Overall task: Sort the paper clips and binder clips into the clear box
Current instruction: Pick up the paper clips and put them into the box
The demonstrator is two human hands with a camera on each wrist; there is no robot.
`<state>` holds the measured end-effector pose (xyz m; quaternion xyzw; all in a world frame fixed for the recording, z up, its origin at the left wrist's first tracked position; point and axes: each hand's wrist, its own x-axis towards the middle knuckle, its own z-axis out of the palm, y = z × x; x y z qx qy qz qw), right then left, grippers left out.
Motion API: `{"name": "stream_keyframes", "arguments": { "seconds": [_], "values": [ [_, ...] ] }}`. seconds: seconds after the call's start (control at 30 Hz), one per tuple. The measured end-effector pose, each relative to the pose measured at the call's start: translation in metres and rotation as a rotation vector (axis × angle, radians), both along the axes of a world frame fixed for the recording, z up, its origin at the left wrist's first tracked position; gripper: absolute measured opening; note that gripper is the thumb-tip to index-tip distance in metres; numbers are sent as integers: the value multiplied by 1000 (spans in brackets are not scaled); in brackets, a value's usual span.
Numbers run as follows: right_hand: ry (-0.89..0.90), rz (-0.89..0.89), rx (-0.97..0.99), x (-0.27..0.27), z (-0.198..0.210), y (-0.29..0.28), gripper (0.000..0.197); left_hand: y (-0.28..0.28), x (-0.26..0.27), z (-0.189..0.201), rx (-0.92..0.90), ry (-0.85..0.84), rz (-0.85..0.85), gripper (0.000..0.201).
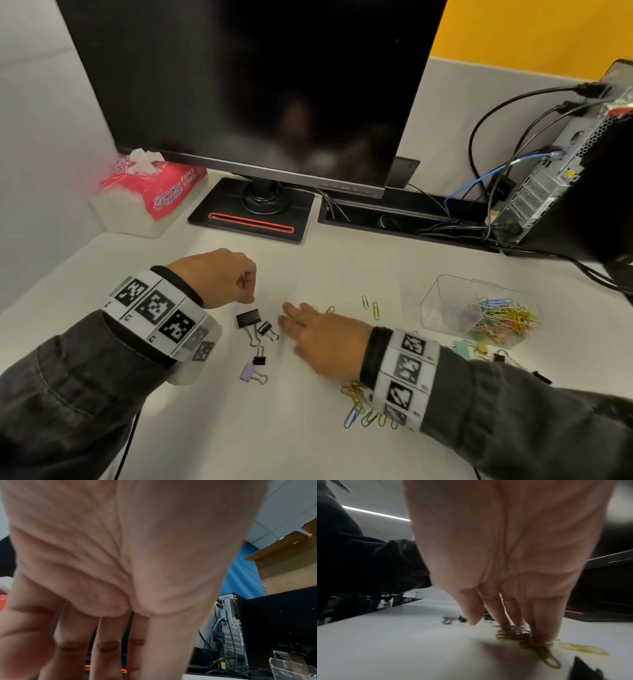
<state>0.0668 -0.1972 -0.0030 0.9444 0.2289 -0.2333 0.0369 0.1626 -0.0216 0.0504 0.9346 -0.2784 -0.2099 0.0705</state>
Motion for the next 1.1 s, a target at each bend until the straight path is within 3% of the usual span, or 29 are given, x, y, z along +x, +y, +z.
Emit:
{"name": "stream_keyframes", "arguments": {
  "seconds": [0.13,0.4,0.53,0.63,0.73,0.87,1.1],
  "values": [
    [78,0,-4,-43,7,-11,62,-3,-3,-3,12,1,-30,8],
    [52,54,18,-88,18,-48,62,-20,-17,-11,-18,1,-82,5],
    [-74,-53,200,-71,29,-61,41,-47,-38,-29,-71,-18,-164,46],
    [-205,-180,284,-43,31,-69,35,-61,-56,-45,3,35,-284,65],
    [-175,-215,214,-20,22,-68,34,-64,-68,-51,103,56,-362,70],
    [-155,-193,178,-9,15,-58,18,-64,-72,-53,89,62,-374,70],
    [-183,-281,400,-15,21,-79,18,-66,-84,-48,141,35,-410,70]
  ]
}}
